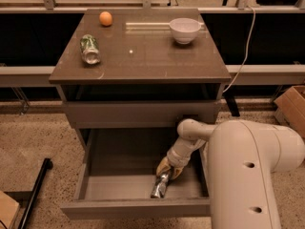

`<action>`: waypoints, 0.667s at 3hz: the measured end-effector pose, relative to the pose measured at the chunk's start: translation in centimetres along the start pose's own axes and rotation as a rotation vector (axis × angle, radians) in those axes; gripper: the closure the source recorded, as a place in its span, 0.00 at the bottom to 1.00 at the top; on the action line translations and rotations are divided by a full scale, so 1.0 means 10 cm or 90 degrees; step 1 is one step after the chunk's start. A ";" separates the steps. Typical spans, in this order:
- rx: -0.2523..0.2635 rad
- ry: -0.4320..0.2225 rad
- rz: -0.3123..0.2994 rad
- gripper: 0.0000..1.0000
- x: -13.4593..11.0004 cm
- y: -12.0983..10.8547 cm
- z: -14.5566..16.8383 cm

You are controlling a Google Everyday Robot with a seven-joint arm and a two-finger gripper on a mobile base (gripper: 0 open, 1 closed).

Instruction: Pick redbull can from middle drawer and place on counter

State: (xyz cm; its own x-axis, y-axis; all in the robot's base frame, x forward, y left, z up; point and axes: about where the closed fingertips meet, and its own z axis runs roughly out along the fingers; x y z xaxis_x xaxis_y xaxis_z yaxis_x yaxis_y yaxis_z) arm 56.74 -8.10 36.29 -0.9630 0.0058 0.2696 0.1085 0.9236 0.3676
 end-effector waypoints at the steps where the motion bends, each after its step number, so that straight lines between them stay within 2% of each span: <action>1: 0.005 -0.021 0.005 1.00 0.14 0.05 -0.27; 2: 0.023 -0.073 0.030 1.00 0.54 0.07 -0.79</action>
Offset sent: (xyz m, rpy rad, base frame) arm -0.0544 -0.0513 0.2207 -0.1313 -0.2400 -0.1376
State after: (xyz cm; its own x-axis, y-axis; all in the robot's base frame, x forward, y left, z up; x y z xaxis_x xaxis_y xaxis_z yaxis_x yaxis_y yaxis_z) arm 53.57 -10.42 45.06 -0.9790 0.0913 0.1820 0.1475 0.9343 0.3247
